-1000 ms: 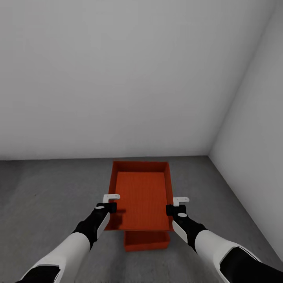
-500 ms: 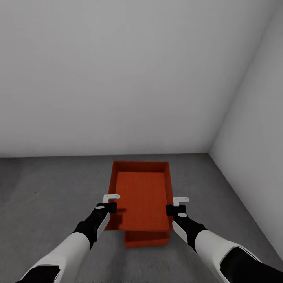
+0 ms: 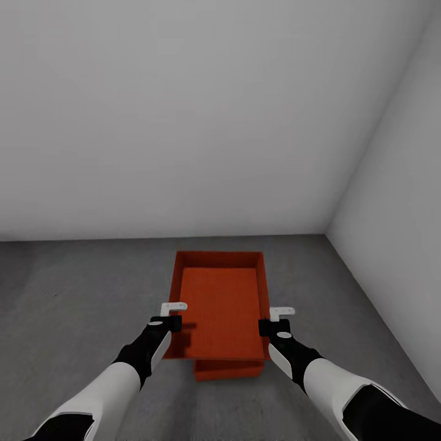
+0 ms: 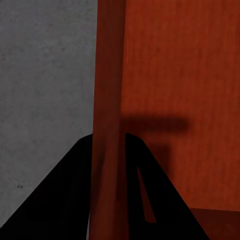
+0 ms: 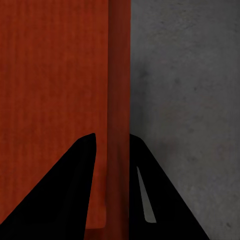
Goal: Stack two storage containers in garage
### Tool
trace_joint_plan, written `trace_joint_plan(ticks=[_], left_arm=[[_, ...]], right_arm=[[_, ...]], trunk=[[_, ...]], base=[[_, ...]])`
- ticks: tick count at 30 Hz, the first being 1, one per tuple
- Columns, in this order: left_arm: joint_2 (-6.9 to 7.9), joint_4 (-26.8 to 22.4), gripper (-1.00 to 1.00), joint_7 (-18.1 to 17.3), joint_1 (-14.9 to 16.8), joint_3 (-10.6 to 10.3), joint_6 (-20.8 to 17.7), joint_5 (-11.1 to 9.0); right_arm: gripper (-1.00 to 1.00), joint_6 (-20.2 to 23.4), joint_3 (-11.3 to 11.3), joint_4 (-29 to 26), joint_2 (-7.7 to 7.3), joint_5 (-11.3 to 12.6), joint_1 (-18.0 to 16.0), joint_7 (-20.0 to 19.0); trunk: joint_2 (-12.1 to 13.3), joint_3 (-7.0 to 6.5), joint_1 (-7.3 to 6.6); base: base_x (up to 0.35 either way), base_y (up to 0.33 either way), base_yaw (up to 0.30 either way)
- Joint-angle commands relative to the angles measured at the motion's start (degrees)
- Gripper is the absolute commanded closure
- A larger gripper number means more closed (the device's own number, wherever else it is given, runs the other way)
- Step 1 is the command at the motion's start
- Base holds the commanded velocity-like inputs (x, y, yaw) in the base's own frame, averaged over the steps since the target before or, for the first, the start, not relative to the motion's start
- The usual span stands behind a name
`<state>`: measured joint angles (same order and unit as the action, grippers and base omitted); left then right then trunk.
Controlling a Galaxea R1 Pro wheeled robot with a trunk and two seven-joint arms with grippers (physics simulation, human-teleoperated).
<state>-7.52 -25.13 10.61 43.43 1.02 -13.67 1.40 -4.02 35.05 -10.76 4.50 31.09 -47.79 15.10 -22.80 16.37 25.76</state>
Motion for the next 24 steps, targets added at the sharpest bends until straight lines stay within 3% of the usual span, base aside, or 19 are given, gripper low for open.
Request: trace_joint_plan(ticks=[1,24], left_arm=[[2.51,0.8,1.00,0.4,0.0,-0.3,-0.4,0.3],[2.51,0.8,1.00,0.4,0.0,-0.3,-0.4,0.4]], right_arm=[[1.00,-1.5,-0.7,-0.1,-0.02,-0.3,-0.1,0.0],[1.00,-1.5,-0.7,-0.1,-0.02,-0.4,-0.1,0.0]], trunk=[[-0.1,0.19,0.03],[-0.1,2.31,0.03]], base=[[0.000,0.000,0.000],[0.000,0.000,0.000]])
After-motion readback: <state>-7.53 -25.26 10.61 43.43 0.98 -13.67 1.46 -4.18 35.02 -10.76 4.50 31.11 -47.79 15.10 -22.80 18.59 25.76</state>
